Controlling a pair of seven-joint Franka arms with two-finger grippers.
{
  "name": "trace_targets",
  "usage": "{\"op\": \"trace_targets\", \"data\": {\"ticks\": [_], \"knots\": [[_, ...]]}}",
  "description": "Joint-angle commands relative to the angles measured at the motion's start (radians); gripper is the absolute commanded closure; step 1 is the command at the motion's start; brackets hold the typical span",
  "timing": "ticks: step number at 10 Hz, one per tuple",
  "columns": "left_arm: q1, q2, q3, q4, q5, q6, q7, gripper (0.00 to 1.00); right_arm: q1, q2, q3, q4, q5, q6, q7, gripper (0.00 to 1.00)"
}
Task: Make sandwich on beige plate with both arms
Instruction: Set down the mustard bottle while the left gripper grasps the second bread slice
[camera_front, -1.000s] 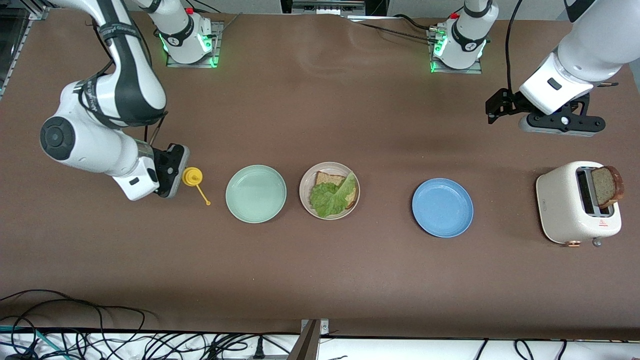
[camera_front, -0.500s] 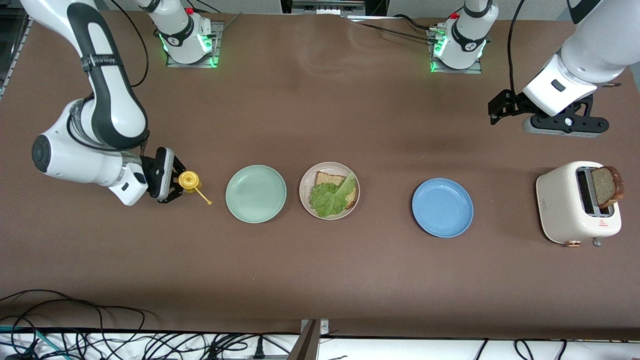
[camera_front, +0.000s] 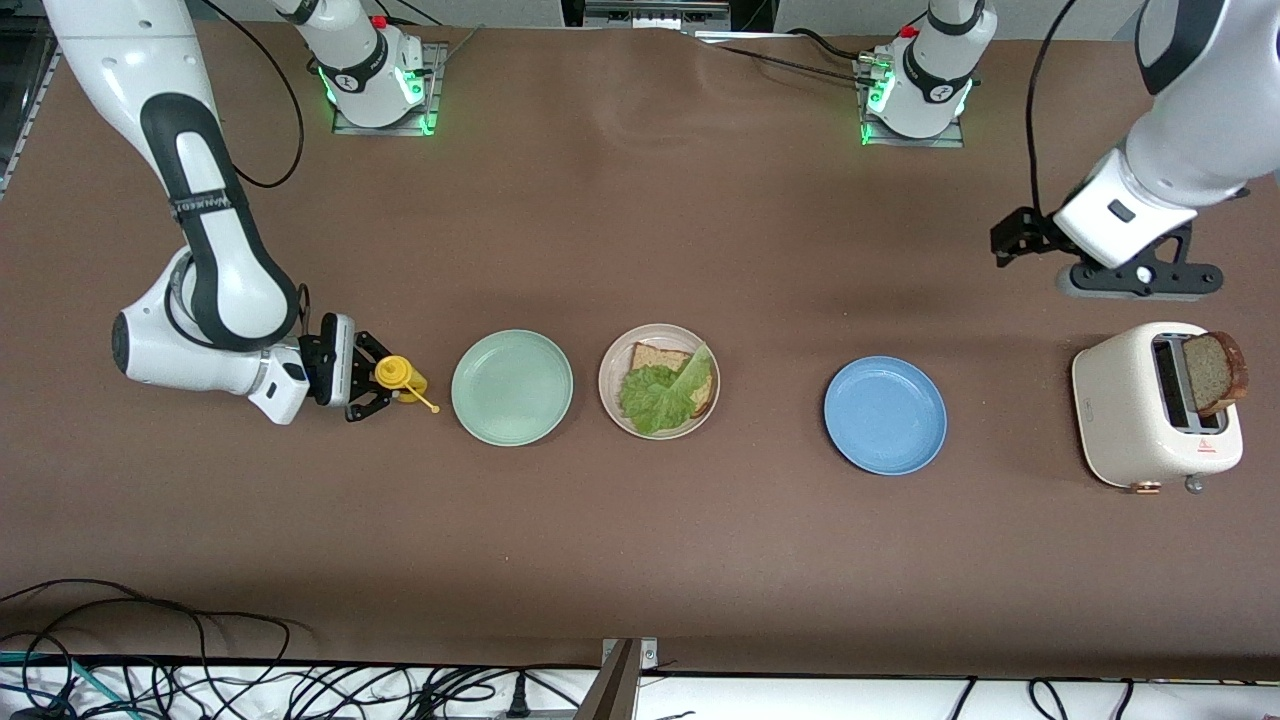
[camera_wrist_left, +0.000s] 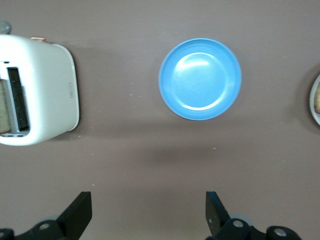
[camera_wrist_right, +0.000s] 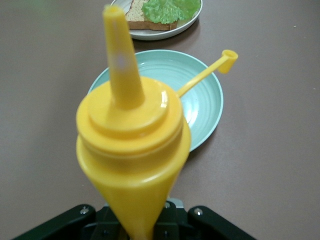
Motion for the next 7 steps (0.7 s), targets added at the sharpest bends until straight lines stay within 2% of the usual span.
{"op": "trace_targets", "data": {"ticks": [1,3,4,5,6,7], "knots": [[0.114,0.061,-0.002,0.062,0.032,0.001,0.081,0.00,-0.007,0.019,-0.005,0.007,0.042,0.001,-0.062,1.00],[0.200,0.139,-0.002,0.113,0.077,0.014,0.204,0.00,-0.007,0.030,-0.005,0.008,0.049,0.002,-0.071,1.00],[0.239,0.165,-0.002,0.128,0.083,0.016,0.207,0.00,-0.006,0.030,-0.007,0.008,0.050,0.002,-0.066,0.77],[0.263,0.188,-0.002,0.122,0.091,0.062,0.215,0.00,-0.006,0.031,-0.005,0.008,0.052,0.001,-0.059,0.69],[0.290,0.211,-0.002,0.116,0.091,0.088,0.229,0.00,-0.004,0.031,-0.005,0.008,0.052,0.001,-0.056,0.53],[0.311,0.239,-0.004,0.108,0.091,0.118,0.233,0.00,-0.004,0.031,-0.005,0.008,0.059,-0.007,-0.053,0.32]]}}
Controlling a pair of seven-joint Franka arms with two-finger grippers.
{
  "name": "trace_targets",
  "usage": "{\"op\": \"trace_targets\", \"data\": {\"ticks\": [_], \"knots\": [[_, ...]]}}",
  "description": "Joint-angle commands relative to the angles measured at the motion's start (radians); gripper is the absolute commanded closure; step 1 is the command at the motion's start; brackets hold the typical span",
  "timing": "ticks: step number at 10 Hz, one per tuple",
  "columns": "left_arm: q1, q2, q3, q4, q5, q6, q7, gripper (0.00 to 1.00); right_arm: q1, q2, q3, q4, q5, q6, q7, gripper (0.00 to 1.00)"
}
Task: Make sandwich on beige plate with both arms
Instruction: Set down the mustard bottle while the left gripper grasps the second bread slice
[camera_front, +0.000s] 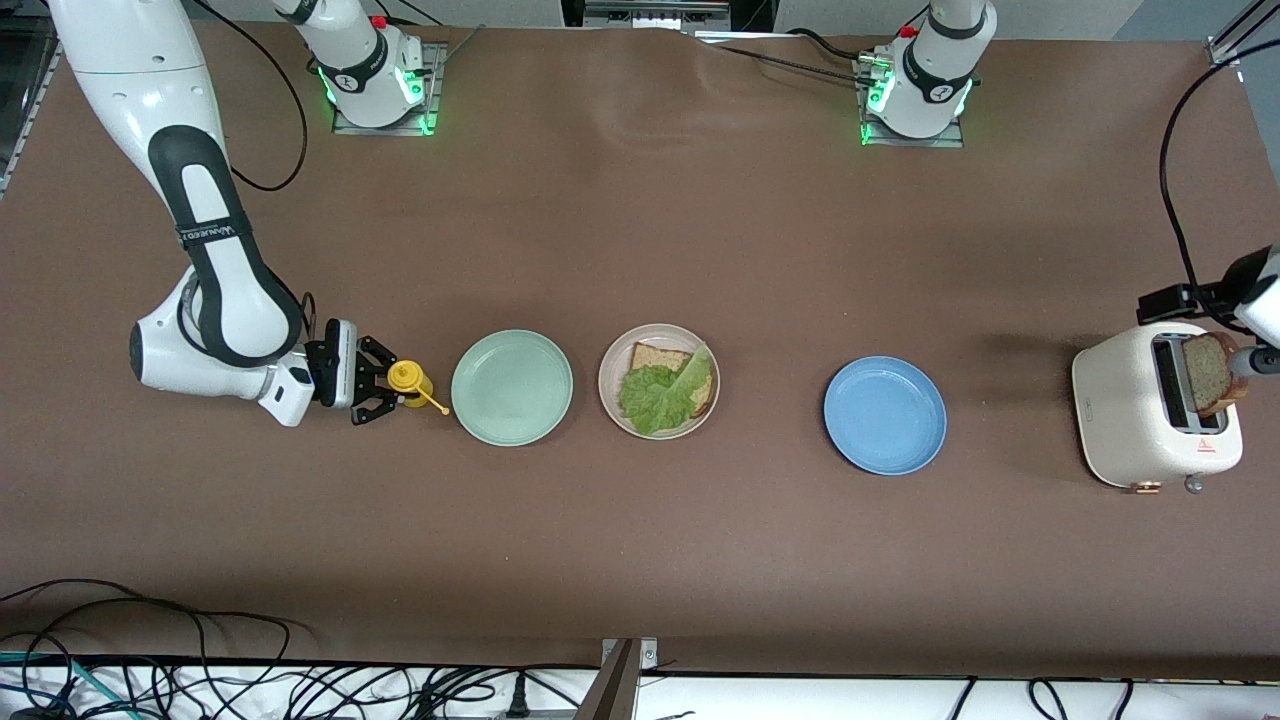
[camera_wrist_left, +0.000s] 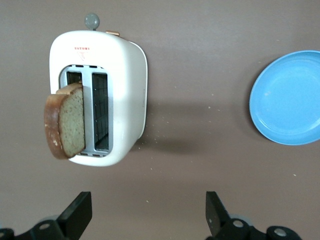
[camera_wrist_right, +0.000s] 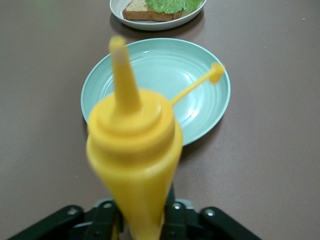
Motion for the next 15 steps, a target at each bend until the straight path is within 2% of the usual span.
{"op": "trace_targets", "data": {"ticks": [1,2,6,9,10,11,12,13,15], "knots": [[0.044,0.067,-0.012,0.009,0.037,0.062,0.041,0.00,-0.003,0.000,0.000,0.007,0.038,-0.013,0.014,0.14],[0.088,0.090,-0.014,0.012,0.055,0.105,0.106,0.00,-0.003,-0.001,-0.009,0.007,0.038,-0.013,0.034,0.00],[0.159,0.144,-0.014,0.019,0.058,0.181,0.205,0.00,-0.002,-0.004,-0.066,0.007,0.029,-0.054,0.041,0.00],[0.197,0.187,-0.014,0.024,0.060,0.240,0.249,0.00,0.000,-0.024,-0.098,0.007,-0.008,-0.113,0.182,0.00],[0.206,0.201,-0.014,0.024,0.058,0.257,0.262,0.06,0.000,-0.046,-0.109,0.008,-0.054,-0.142,0.271,0.00],[0.214,0.212,-0.014,0.025,0.054,0.262,0.263,0.24,-0.002,-0.079,-0.118,0.011,-0.113,-0.157,0.367,0.00],[0.215,0.221,-0.014,0.024,0.052,0.264,0.263,0.58,-0.003,-0.110,-0.118,0.013,-0.169,-0.169,0.459,0.00],[0.220,0.221,-0.014,0.024,0.055,0.261,0.266,0.83,-0.005,-0.136,-0.118,0.013,-0.196,-0.182,0.527,0.00],[0.220,0.216,-0.014,0.025,0.058,0.256,0.266,1.00,-0.005,-0.196,-0.118,0.013,-0.236,-0.202,0.679,0.00]]}}
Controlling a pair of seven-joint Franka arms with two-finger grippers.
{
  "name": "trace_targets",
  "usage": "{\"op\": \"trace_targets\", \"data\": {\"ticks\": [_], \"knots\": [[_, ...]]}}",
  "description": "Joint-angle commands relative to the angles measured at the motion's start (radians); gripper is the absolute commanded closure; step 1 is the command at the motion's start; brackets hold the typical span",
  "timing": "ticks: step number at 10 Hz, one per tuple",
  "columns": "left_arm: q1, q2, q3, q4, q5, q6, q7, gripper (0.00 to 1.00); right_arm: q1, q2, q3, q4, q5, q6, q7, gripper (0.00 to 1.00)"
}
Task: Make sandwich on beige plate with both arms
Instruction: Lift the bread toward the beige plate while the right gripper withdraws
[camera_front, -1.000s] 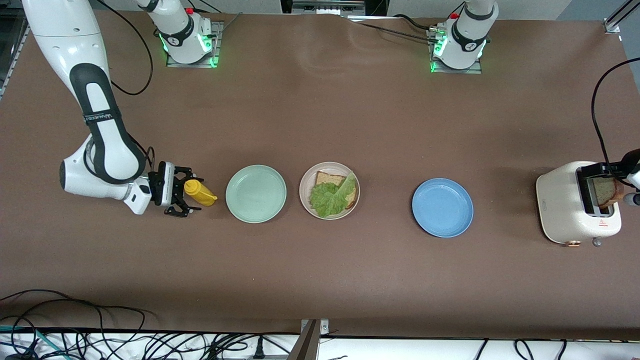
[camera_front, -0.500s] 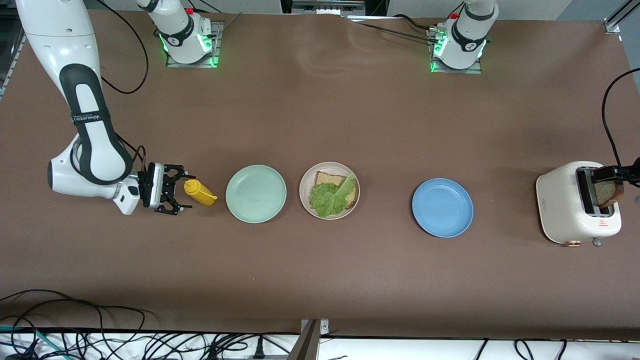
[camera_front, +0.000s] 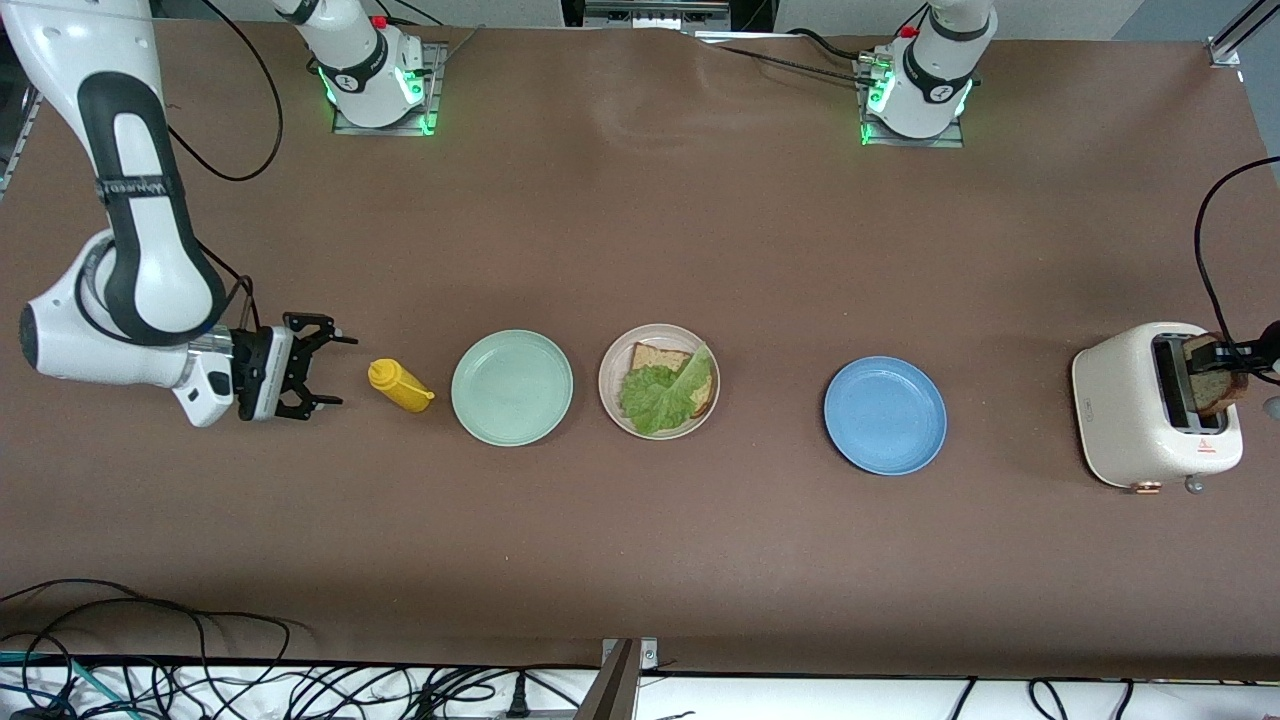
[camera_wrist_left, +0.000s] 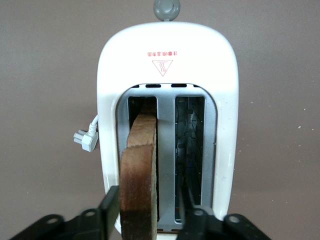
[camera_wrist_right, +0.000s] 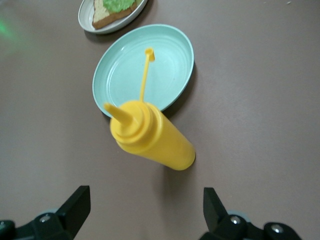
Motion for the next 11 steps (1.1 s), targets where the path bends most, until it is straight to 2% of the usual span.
{"op": "trace_targets", "data": {"ticks": [1,3,5,7,9,11], "knots": [[0.012,0.001,-0.013,0.027,0.035,-0.009,0.015,1.00,-0.002,-0.092,0.006,-0.012,-0.058,-0.025,0.200,0.00],[0.012,-0.017,-0.015,0.029,0.035,-0.012,0.008,1.00,-0.002,-0.155,0.040,-0.011,-0.100,-0.027,0.417,0.00],[0.002,-0.053,-0.024,0.033,0.037,-0.050,0.006,1.00,-0.002,-0.195,0.073,-0.012,-0.100,-0.015,0.611,0.00],[-0.020,-0.071,-0.033,0.094,0.044,-0.155,0.005,1.00,-0.038,-0.242,0.133,-0.017,-0.132,0.002,0.851,0.00],[-0.088,-0.080,-0.033,0.182,0.043,-0.315,-0.003,1.00,-0.084,-0.287,0.187,-0.032,-0.243,0.021,1.039,0.00],[-0.167,-0.084,-0.035,0.228,0.031,-0.403,-0.033,1.00,-0.132,-0.331,0.240,-0.054,-0.297,0.021,1.216,0.00]]}}
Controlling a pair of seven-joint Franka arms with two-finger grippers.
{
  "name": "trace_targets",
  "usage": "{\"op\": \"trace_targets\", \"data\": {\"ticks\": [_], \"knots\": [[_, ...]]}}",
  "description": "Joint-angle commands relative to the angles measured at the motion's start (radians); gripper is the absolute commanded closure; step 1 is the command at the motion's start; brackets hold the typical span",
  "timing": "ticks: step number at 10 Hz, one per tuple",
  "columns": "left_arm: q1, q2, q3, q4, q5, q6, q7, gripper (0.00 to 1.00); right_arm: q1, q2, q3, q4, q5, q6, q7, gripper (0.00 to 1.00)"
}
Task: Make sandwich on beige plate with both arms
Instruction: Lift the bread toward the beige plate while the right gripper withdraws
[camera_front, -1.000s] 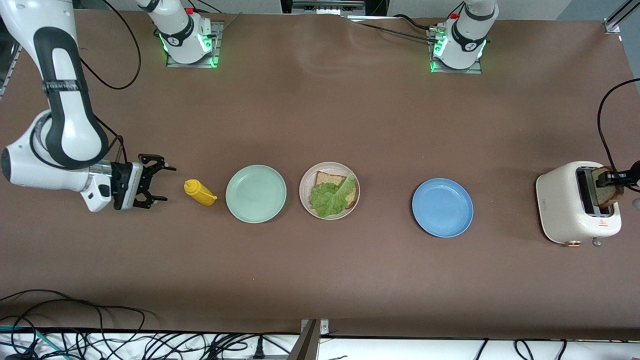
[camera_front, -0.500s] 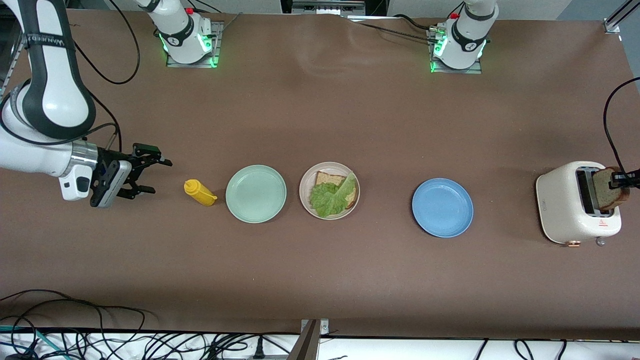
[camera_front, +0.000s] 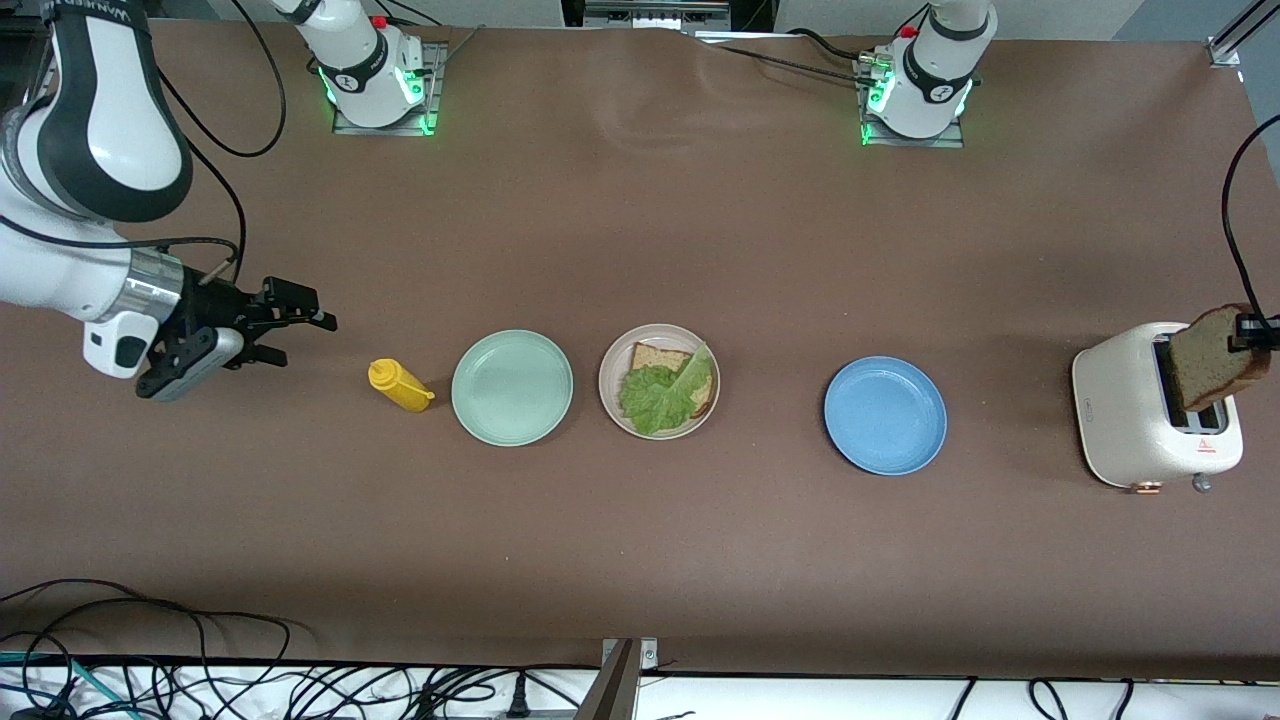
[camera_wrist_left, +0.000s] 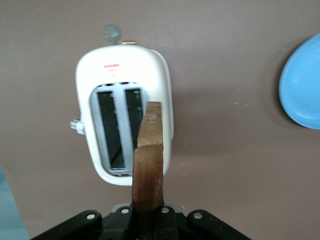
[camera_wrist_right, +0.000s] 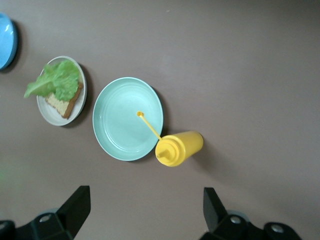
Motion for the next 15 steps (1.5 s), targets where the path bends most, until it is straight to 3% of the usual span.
{"op": "trace_targets", "data": {"ticks": [1,5,6,8,9,10,11,13,15], "knots": [[-0.089,0.001,-0.004,0.043,0.020,-0.098,-0.072,1.00,-0.072,-0.073,0.093,-0.050,-0.114,0.007,0.191,0.00],[-0.126,0.001,-0.148,0.030,-0.222,-0.177,-0.223,1.00,-0.127,-0.145,0.188,-0.058,-0.292,-0.099,0.507,0.00],[-0.148,0.007,-0.190,0.028,-0.303,-0.176,-0.320,1.00,-0.159,-0.164,0.242,-0.056,-0.321,-0.142,0.603,0.00],[-0.258,0.055,-0.210,0.036,-0.490,-0.131,-0.498,1.00,-0.167,-0.185,0.291,-0.042,-0.465,-0.243,0.714,0.00],[-0.308,0.081,-0.212,0.036,-0.577,-0.051,-0.543,1.00,-0.170,-0.193,0.281,-0.038,-0.472,-0.246,0.699,0.00],[-0.368,0.121,-0.210,0.036,-0.674,0.050,-0.548,1.00,-0.162,-0.189,0.218,-0.013,-0.472,-0.246,0.686,0.00],[-0.405,0.157,-0.210,0.036,-0.698,0.144,-0.536,1.00,-0.161,-0.186,0.169,-0.004,-0.471,-0.246,0.655,0.00],[-0.419,0.277,-0.213,0.040,-0.841,0.230,-0.507,1.00,-0.150,-0.167,0.080,0.004,-0.457,-0.233,0.647,0.00],[-0.467,0.355,-0.212,0.036,-0.940,0.376,-0.397,1.00,-0.149,-0.173,0.070,0.004,-0.452,-0.280,0.649,0.00]]}}
